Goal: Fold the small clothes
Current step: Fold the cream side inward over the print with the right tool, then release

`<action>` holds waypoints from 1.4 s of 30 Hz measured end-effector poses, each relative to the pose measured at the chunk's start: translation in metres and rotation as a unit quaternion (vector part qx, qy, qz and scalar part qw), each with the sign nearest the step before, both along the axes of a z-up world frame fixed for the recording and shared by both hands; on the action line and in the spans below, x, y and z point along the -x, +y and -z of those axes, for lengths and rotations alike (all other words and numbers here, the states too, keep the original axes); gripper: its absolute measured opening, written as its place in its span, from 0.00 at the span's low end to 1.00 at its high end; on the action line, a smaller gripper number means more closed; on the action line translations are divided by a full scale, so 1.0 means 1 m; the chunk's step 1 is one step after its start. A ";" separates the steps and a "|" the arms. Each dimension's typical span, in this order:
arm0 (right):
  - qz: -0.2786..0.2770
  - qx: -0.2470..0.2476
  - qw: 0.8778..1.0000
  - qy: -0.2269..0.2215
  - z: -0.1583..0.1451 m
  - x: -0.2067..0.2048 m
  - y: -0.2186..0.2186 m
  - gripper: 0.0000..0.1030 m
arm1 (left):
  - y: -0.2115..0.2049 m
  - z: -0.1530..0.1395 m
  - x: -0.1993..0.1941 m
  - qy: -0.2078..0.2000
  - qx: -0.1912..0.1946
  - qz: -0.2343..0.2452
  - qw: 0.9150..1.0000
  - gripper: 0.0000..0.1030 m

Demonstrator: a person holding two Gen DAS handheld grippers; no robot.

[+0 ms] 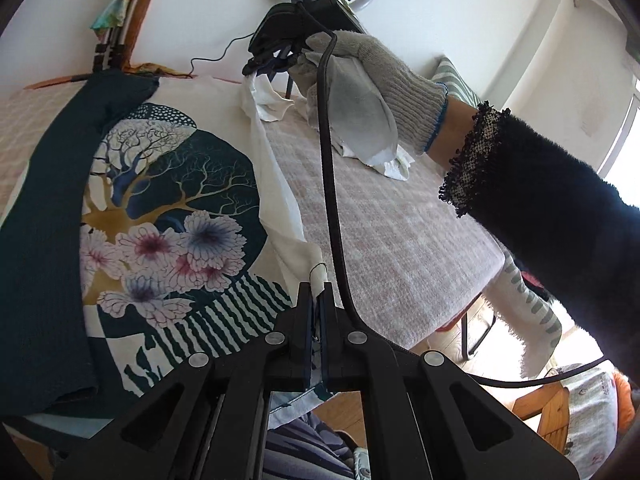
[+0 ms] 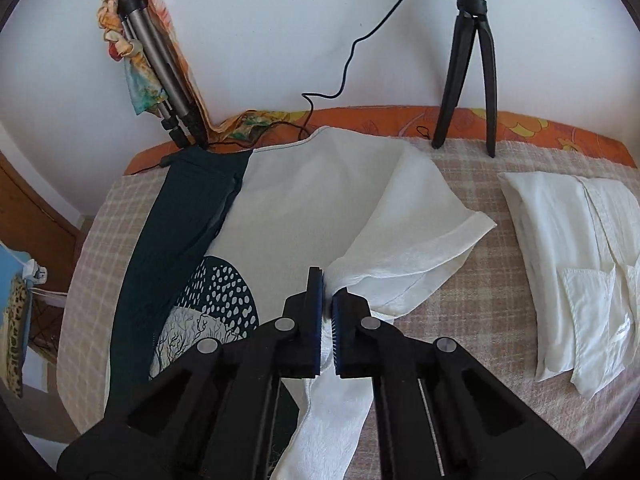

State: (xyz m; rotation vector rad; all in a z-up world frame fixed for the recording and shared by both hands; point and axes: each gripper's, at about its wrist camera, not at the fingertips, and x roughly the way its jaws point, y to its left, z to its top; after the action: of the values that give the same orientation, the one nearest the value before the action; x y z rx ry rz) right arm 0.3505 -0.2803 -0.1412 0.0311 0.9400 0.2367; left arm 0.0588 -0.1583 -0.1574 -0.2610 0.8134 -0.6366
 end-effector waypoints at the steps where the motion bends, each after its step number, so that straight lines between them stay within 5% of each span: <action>1: -0.010 0.010 1.000 -0.001 0.001 0.000 0.013 0.05 | 0.007 -0.001 0.001 0.001 0.005 -0.007 1.000 0.01; 11: -0.092 0.091 0.991 0.013 0.038 -0.011 0.124 0.05 | 0.055 0.012 0.003 0.016 0.000 -0.056 0.998 0.01; 15: -0.100 0.102 0.988 0.065 0.065 -0.024 0.136 0.05 | 0.056 0.021 -0.002 0.045 -0.022 -0.048 0.998 0.02; 17: -0.108 0.095 0.986 0.085 0.068 -0.024 0.131 0.20 | 0.061 0.019 -0.002 0.052 -0.029 -0.054 0.997 0.13; 21: -0.120 0.028 0.990 0.061 0.034 -0.006 0.097 0.51 | 0.085 0.004 0.005 0.030 -0.024 -0.064 0.997 0.16; 24: -0.083 -0.028 0.996 0.028 0.005 0.000 0.050 0.52 | 0.112 -0.009 0.008 0.004 -0.020 -0.083 0.996 0.17; 27: 0.015 -0.011 1.000 0.020 0.002 -0.017 0.003 0.52 | 0.144 -0.016 0.006 -0.009 -0.030 -0.129 0.991 0.17; 33: 0.090 -0.076 0.991 0.066 0.027 -0.053 -0.043 0.52 | 0.199 -0.011 0.004 -0.001 -0.045 -0.207 0.977 0.17; 39: 0.069 -0.034 0.994 0.074 0.038 -0.074 -0.013 0.51 | 0.233 -0.002 0.005 0.012 -0.060 -0.249 0.967 0.17; 41: 0.070 -0.022 0.993 0.095 0.047 -0.081 -0.007 0.05 | 0.238 0.000 0.006 0.014 -0.059 -0.256 0.965 0.17; 42: 0.071 -0.029 0.992 0.096 0.046 -0.083 -0.007 0.06 | 0.240 0.001 0.005 0.014 -0.056 -0.258 0.964 0.17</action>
State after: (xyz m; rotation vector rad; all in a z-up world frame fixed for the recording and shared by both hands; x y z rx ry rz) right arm 0.4337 -0.2869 -0.1870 0.1767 1.1166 0.1304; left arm 0.0534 0.0821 -0.1586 -0.3626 0.7654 -0.0954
